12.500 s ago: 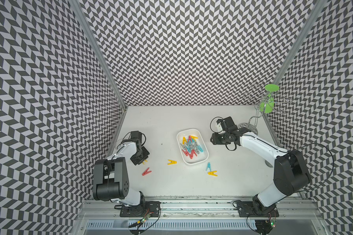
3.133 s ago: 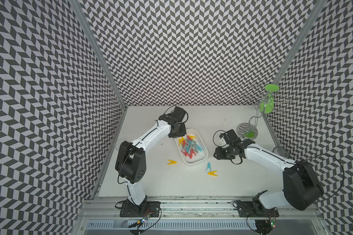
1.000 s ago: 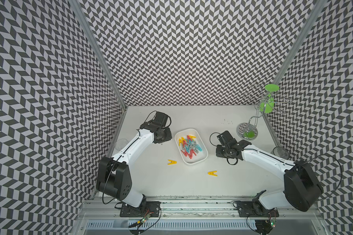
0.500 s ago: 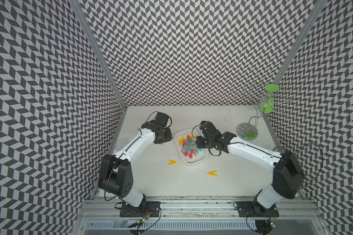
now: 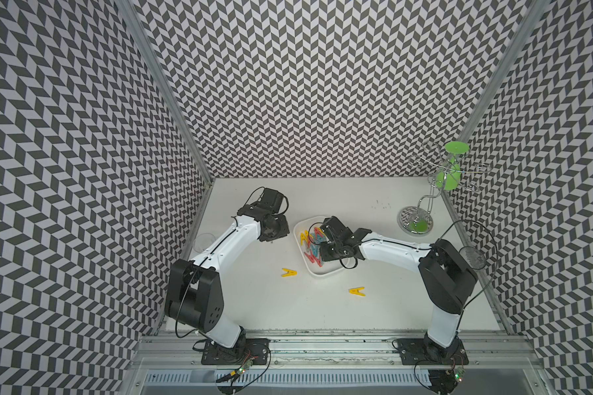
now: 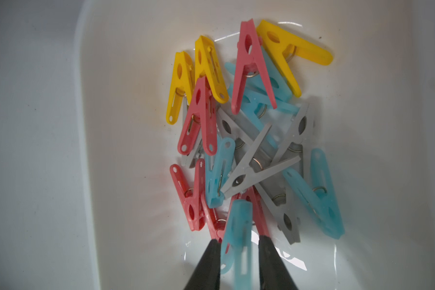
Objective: Put the clothespins into the storage box
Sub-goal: Place the clothespin in the storage box, then pick up the clothespin from the center of the board.
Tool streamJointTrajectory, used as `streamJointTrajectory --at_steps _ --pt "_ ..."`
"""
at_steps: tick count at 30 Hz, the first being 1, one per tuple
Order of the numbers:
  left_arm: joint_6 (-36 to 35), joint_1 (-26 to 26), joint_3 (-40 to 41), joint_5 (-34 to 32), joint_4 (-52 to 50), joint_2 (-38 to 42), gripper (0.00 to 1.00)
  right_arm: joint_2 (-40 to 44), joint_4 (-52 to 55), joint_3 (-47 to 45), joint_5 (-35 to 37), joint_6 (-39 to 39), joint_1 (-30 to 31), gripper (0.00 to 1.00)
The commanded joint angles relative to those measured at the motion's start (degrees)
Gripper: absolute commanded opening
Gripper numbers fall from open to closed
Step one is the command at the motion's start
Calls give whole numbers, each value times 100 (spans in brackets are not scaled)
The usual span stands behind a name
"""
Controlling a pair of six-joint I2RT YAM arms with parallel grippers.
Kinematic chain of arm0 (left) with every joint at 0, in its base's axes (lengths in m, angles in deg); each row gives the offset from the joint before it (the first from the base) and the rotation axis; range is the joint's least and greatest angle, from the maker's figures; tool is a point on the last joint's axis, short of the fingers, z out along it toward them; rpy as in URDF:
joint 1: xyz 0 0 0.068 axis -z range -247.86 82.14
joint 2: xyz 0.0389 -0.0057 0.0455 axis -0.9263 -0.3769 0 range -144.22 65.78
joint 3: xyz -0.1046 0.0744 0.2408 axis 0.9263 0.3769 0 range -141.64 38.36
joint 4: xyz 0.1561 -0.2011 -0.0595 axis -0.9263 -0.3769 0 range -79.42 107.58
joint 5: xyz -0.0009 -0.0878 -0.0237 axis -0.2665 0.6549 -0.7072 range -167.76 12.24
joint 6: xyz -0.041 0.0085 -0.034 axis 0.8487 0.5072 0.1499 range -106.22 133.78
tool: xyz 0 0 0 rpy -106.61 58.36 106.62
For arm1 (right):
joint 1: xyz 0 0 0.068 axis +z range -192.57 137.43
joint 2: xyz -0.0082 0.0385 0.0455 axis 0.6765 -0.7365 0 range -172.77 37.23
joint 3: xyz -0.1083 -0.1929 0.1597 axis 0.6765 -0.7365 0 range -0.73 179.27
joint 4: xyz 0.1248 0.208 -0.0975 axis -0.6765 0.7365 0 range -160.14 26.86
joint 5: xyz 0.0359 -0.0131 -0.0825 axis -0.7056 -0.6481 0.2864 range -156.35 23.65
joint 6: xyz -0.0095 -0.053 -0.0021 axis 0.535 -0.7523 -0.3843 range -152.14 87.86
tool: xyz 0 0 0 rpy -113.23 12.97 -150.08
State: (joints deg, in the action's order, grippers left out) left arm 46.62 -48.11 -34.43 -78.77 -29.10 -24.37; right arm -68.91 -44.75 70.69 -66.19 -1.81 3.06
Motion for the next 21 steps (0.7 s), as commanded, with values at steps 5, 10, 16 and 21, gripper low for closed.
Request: streamJointTrajectory --at_steps 5,10,16,21 --pt "-74 -78 0 -58 129 -61 32 519 303 392 113 -159 -74 34" --pt "-110 -77 58 -32 146 -66 33 1510 669 -182 69 -70 -427 36" --pt "-248 -15 334 -103 118 66 32 2495 1284 -1385 -474 -362 -1047 41" --pt "-217 -15 501 -136 130 194 32 2944 1691 -2098 -633 -436 -1136 43"
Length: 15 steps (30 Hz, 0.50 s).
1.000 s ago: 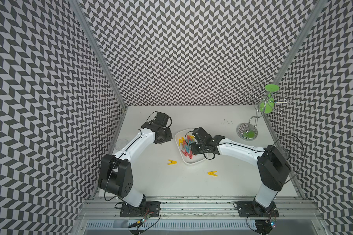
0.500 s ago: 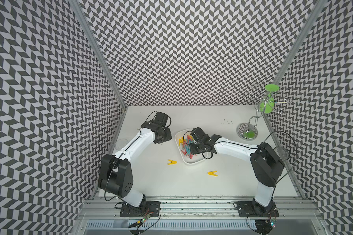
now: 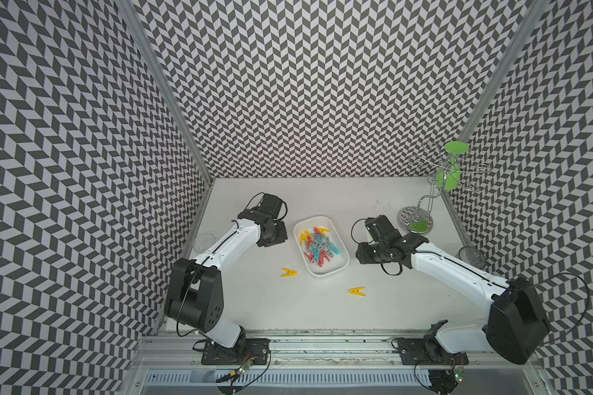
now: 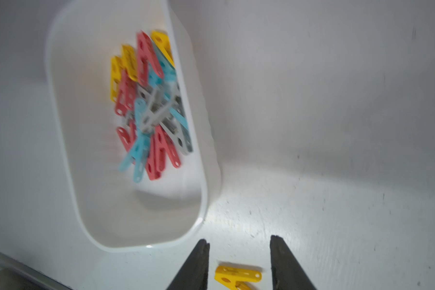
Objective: Put the clothespins into the storage box
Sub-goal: Pick up the clothespin from the center of the board.
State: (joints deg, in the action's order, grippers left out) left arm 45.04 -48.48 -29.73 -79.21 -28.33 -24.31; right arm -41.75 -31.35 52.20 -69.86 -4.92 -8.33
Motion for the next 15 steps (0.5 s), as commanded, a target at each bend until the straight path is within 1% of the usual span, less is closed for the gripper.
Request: streamJointTrajectory --at_steps 1,10,13,15 --pt "-44 22 49 -83 62 209 33 283 354 -356 -347 -115 4 43" --pt "-9 18 195 -109 98 337 33 513 -249 -1352 -1371 -46 180 43" --pt "11 18 260 -110 99 360 33 415 -470 -1480 -1414 11 358 43" --pt "20 18 262 -101 83 368 33 287 -575 -1494 -1241 43 496 43"
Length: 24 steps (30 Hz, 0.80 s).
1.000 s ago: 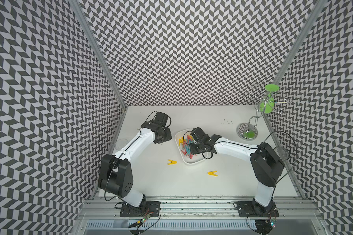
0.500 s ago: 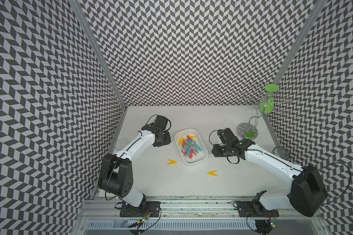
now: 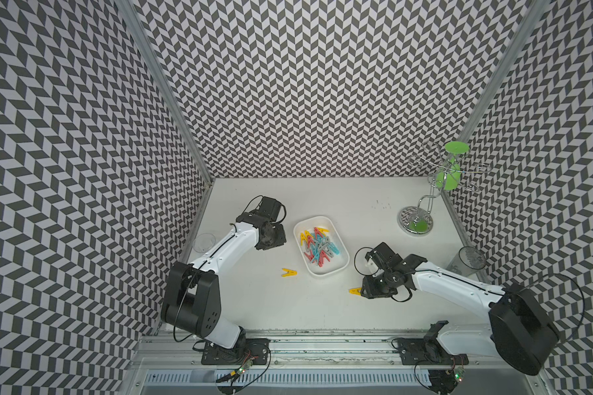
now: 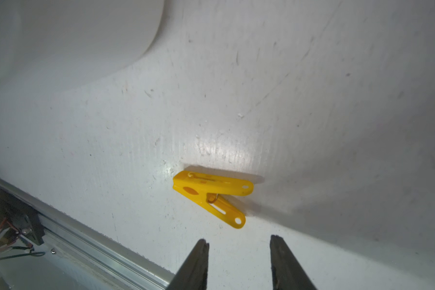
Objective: Put the clothespins into the storage box
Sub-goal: Pick up the clothespin from the center of the board.
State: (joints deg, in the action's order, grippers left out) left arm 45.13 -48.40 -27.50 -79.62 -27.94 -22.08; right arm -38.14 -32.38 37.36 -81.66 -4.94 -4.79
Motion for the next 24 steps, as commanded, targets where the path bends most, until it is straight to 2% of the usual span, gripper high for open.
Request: streamJointTrajectory --at_steps 1,11,16,24 --pt "22 10 39 -64 35 155 33 -125 -503 6 11 48 197 43" --pt "11 7 -103 -146 -37 163 33 -596 -658 103 652 44 532 42" --pt "11 6 -120 -156 -35 128 33 -715 -752 94 840 90 658 35" --pt "-11 5 -105 -182 -36 103 33 -804 -697 202 1059 70 710 17"
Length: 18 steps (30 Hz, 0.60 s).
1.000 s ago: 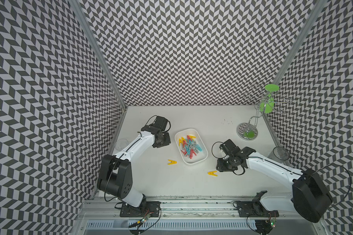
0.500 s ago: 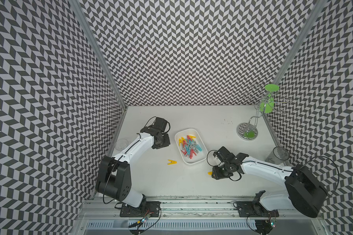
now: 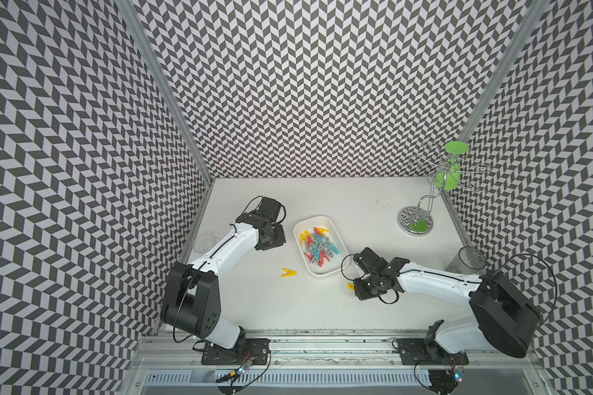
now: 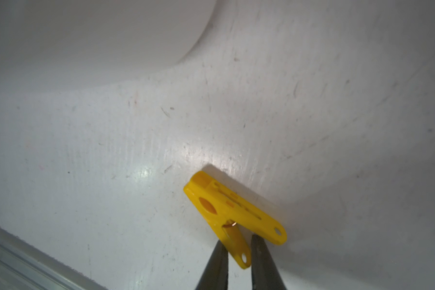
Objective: Put the clothespins into the storage box
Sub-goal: Pick up the clothespin from the center of the board, then place the clothespin in the storage box.
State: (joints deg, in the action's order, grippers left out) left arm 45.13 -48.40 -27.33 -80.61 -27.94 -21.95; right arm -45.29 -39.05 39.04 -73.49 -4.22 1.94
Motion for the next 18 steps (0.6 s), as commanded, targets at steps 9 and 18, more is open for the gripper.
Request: streamJointTrajectory --at_steps 9,18 --pt "-107 -19 -138 -119 -150 80 33 120 523 612 941 31 -61 7" --pt "-43 4 455 8 -123 296 33 -101 730 2031 1058 -567 -672 6"
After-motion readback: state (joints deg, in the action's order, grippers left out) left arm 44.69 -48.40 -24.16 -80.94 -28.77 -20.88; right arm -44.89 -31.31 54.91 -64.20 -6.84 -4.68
